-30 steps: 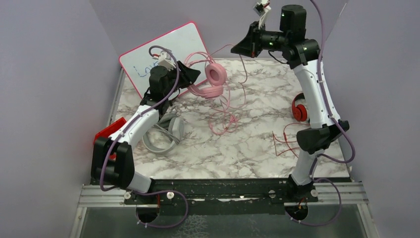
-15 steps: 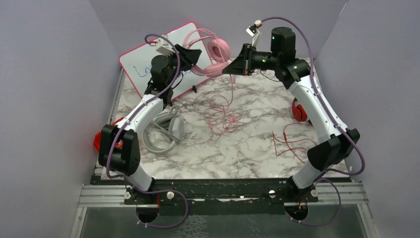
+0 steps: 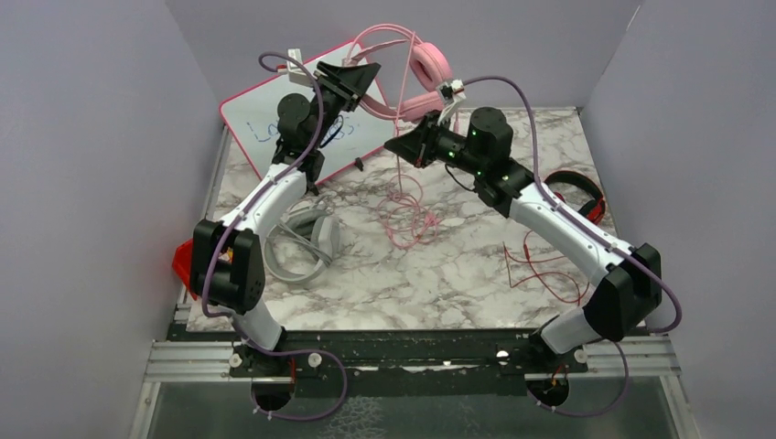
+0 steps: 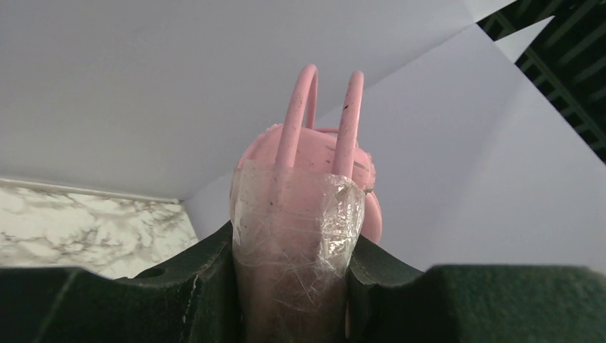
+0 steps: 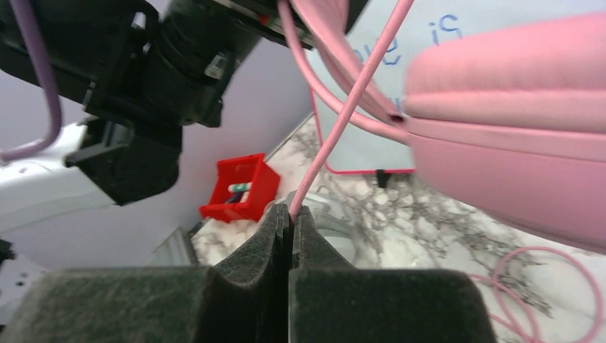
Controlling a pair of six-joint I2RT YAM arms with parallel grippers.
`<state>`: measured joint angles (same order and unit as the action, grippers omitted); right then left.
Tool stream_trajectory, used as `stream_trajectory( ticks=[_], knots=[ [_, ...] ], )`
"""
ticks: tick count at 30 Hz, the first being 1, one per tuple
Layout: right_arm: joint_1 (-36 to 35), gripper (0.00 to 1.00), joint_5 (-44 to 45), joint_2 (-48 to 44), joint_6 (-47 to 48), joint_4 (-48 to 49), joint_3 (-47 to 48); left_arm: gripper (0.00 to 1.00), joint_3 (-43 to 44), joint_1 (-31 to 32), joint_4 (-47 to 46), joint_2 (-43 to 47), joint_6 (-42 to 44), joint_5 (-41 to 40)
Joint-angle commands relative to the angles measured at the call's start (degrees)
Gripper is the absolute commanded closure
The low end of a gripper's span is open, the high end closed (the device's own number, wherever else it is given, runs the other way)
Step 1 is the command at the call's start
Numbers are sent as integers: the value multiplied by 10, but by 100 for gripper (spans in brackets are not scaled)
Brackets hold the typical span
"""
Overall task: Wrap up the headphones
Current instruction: Wrap the headphones cable around the headphones.
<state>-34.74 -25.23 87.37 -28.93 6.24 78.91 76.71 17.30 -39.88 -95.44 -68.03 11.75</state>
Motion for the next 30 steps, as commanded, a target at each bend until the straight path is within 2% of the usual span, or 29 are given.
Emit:
stream_trajectory(
  ticks=[1, 6, 9, 11, 15, 17, 20, 25, 30],
  knots=[
    [-19, 98, 66, -54, 58, 106, -75, 91, 52, -1, -98, 25, -91, -2],
    [-33, 92, 59, -84, 65, 181, -144, 91, 51, -2, -109, 37, -108, -7],
    [-37, 86, 69, -87, 71, 182, -149, 91, 54, -1, -127, 31, -133, -2],
    [-38, 77, 75, -85, 73, 165, -139, 91, 54, -1, -133, 28, -140, 1],
    [-38, 51, 56, -88, 73, 124, -118, 91, 50, -2, -139, 28, -145, 2],
    [-38, 43, 53, -90, 76, 59, -94, 91, 49, -3, -142, 26, -151, 5],
    [-38, 31, 48, -116, 95, 20, -109, 91, 54, -6, -145, 25, -162, 7],
    [-19, 22, 64, -210, 187, 30, -217, 91, 74, -9, -147, 29, -168, 17],
    [42, 18, 4, -269, 179, 123, -352, 91, 96, -13, -147, 29, -184, 24]
  ],
)
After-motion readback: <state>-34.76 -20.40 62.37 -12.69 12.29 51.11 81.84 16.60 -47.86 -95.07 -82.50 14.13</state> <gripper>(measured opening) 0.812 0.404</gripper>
